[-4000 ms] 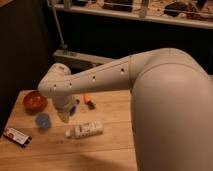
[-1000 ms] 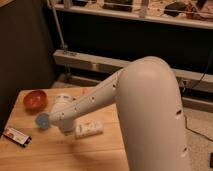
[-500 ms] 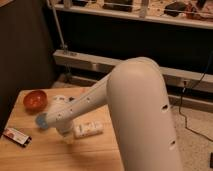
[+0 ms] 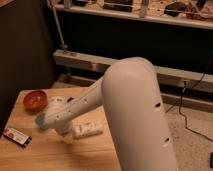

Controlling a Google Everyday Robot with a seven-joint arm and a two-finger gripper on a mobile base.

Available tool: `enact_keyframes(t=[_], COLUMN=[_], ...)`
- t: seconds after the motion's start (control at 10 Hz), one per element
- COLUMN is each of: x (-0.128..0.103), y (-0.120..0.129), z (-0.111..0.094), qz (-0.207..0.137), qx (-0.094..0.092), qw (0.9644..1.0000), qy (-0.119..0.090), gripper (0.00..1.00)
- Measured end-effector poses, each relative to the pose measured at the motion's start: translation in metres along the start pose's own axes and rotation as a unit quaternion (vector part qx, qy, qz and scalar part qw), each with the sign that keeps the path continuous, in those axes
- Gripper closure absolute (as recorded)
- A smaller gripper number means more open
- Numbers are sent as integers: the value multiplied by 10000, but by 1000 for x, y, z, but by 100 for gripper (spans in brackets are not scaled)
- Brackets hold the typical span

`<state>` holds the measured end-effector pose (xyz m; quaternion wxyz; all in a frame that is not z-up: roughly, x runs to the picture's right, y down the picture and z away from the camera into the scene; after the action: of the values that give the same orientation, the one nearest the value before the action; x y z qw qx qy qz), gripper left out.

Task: Stand the bottle upright

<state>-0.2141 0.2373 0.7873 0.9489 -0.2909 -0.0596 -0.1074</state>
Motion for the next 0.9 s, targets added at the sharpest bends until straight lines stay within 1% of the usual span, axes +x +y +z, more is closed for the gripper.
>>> enact_keyframes(t=[0.4,0.9], x=[-2,4], y=[-1,-9], z=[7,8], qz=[21,150], qx=[1,41], qw=[10000,9999], qy=[24,66], gripper=[35,35])
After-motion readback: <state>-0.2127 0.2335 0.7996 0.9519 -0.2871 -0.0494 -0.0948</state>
